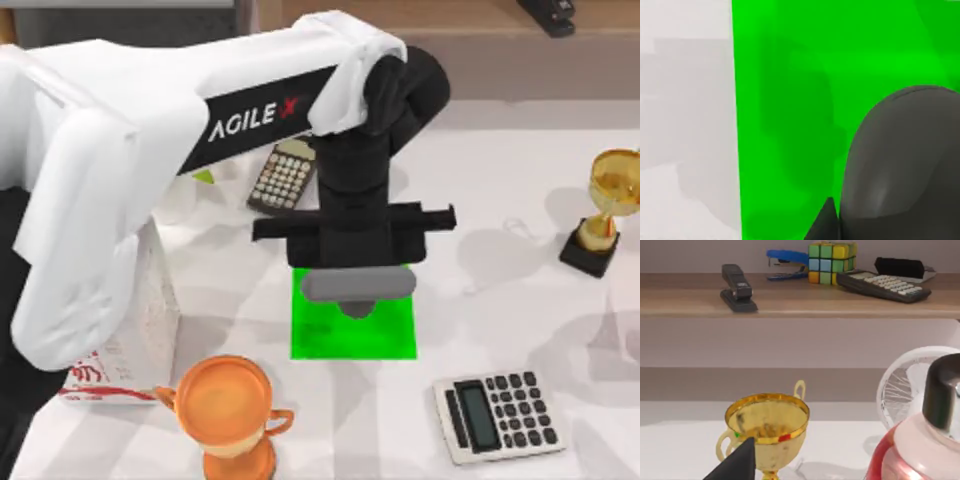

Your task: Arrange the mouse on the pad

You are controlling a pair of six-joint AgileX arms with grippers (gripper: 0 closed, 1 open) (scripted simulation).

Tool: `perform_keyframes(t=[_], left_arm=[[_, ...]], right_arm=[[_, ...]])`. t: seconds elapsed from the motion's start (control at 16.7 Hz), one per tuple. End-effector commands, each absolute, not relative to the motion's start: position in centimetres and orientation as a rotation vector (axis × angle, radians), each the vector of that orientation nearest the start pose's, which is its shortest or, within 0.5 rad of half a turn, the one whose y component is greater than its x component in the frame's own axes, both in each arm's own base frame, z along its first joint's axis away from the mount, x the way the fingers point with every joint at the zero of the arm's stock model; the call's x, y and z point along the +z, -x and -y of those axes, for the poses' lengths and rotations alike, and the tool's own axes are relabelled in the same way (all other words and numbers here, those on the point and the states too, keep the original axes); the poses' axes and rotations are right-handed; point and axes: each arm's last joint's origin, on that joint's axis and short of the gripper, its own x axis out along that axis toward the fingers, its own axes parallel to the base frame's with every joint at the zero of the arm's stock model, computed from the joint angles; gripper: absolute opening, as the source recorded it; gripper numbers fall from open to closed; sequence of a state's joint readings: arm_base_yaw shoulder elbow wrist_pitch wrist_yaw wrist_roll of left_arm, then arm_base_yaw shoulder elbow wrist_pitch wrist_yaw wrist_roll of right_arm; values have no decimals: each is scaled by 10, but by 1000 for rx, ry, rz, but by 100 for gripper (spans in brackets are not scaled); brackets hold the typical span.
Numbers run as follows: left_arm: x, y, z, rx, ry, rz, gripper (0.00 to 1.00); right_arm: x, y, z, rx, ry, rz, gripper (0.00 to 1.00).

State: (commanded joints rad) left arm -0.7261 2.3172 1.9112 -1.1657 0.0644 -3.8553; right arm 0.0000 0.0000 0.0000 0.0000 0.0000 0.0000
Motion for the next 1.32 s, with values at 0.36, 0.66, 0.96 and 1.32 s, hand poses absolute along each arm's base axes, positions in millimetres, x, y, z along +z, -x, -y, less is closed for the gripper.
perform_keyframes(t=[0.36, 0.66, 0.96, 1.32], left_arm=[[140, -339, 301, 2239, 2192, -33, 0], [140, -339, 301, 2239, 2192, -33, 23], [140, -339, 301, 2239, 2192, -33, 60], [140, -339, 301, 2239, 2192, -33, 100]], right_arm=[[160, -106, 1, 0, 0, 0, 100], [160, -106, 1, 0, 0, 0, 100], [160, -106, 1, 0, 0, 0, 100], [160, -106, 1, 0, 0, 0, 100]])
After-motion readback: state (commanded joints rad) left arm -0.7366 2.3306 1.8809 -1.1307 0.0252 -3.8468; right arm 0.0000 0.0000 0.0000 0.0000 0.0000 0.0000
